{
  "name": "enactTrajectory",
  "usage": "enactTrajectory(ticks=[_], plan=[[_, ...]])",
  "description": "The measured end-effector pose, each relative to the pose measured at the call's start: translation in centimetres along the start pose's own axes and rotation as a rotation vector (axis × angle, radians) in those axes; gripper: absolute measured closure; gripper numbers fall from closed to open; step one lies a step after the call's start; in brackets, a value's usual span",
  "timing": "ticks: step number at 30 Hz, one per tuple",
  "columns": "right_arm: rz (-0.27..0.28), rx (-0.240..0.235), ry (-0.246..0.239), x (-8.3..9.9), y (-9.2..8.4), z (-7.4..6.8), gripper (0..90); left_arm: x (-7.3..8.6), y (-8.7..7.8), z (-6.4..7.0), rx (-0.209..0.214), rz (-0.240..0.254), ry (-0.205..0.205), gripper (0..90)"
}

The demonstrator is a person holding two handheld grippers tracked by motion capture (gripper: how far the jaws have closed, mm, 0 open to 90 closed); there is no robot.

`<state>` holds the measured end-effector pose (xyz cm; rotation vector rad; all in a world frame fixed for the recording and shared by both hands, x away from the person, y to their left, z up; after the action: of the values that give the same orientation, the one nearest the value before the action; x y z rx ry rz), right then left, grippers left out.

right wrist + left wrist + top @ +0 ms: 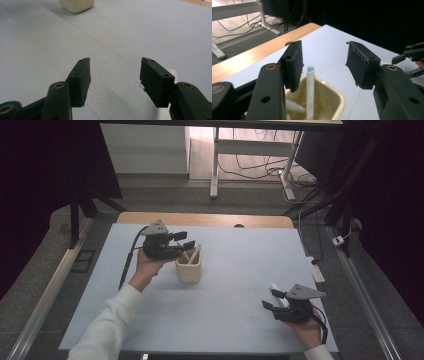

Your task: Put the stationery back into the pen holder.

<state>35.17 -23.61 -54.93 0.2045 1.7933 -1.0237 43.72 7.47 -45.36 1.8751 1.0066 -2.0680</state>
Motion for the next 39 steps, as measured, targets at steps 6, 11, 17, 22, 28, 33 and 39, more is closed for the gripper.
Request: enactTrajectory(ticks=[6,11,17,22,28,33,39], plan=[[0.001,0.002,0.002,0.0,-0.1,0.1,41.5,1.2,-1.3,0.6,0.009,-0.017,-0.01,44.8],[0.006,0.005,-0.001,0.0,-0.1,0.2,41.5,2.7,-2.3,1.6,-0.012,-0.06,0.043,43.1],[-0.001,0.018,-0.01,0.0,-0.2,0.4,41.5,4.7,-3.6,2.7,-0.014,-0.096,0.062,40.9],[0.002,0.015,-0.005,-0.1,-0.2,0.3,41.5,6.2,-4.4,3.4,-0.025,-0.119,0.081,39.3],[-0.004,0.015,-0.007,0.0,-0.2,0.3,41.5,8.0,-5.3,4.0,-0.038,-0.154,0.08,37.0],[-0.002,0.012,-0.001,-0.1,-0.3,0.4,41.5,9.6,-6.3,4.2,-0.042,-0.183,0.058,35.3],[0.005,0.016,0.003,-0.2,-0.4,0.6,41.5,11.0,-7.5,4.4,-0.066,-0.184,0.032,35.0]])
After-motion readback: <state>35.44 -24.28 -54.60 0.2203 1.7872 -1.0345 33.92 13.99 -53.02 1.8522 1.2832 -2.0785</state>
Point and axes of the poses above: each handheld gripper's, and its own axes: y roughly forward along the jaws, x roughly out of its underside, z roughly to its right, the point moved 10 cm from there along y, roughly forward along the jaws, and after that the axes turned 9 degrees about y, right-handed, at the moved point
